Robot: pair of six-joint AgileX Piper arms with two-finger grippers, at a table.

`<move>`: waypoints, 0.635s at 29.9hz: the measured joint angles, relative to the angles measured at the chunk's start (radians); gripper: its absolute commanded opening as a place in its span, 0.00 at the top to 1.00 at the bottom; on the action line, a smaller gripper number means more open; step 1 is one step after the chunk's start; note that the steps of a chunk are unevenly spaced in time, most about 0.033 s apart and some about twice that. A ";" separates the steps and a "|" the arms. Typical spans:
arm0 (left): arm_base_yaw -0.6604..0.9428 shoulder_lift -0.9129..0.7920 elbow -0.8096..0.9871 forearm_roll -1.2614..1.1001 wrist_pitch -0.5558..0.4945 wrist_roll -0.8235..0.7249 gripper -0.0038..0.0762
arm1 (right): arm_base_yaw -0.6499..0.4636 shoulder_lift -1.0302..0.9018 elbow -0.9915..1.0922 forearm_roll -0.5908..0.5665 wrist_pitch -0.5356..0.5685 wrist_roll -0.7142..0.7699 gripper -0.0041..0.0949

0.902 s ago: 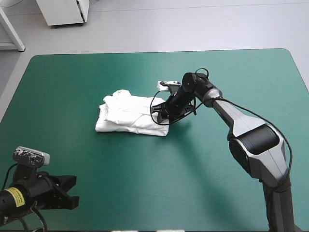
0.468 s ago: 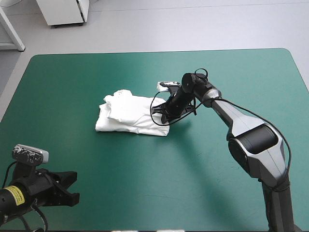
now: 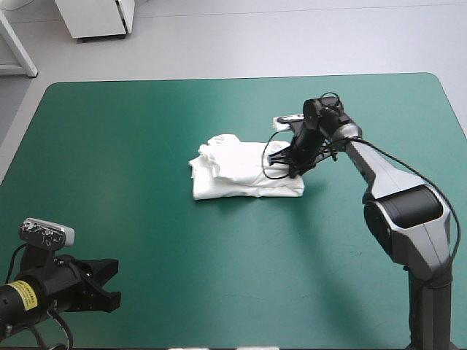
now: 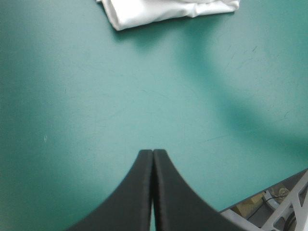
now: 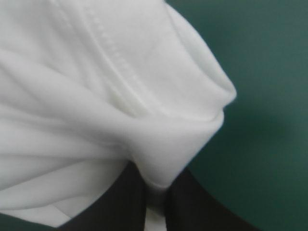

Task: Fold the cloth

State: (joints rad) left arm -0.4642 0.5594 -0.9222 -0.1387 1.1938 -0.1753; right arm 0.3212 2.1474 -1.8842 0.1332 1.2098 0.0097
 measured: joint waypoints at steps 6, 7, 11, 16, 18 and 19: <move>0.000 0.000 0.000 -0.004 0.000 0.000 0.98 | -0.196 -0.024 0.006 -0.133 0.010 -0.010 0.98; 0.000 0.000 0.000 -0.004 0.000 0.000 0.98 | -0.229 -0.027 0.006 -0.150 0.010 -0.010 0.97; 0.000 0.000 0.000 -0.005 0.000 0.000 0.98 | -0.342 -0.034 0.006 -0.186 0.010 -0.044 0.97; 0.000 0.000 0.000 -0.005 0.000 0.000 0.98 | -0.462 -0.034 0.006 -0.205 0.014 -0.081 0.97; 0.000 0.000 0.000 -0.005 0.000 0.000 0.98 | -0.495 -0.034 0.008 -0.223 0.014 -0.088 0.97; 0.000 0.000 0.000 -0.005 0.000 0.000 0.98 | -0.514 -0.034 0.008 -0.233 0.014 -0.090 0.97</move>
State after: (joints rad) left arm -0.4642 0.5594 -0.9222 -0.1439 1.1938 -0.1753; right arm -0.1930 2.1131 -1.8767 -0.1001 1.2236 -0.0799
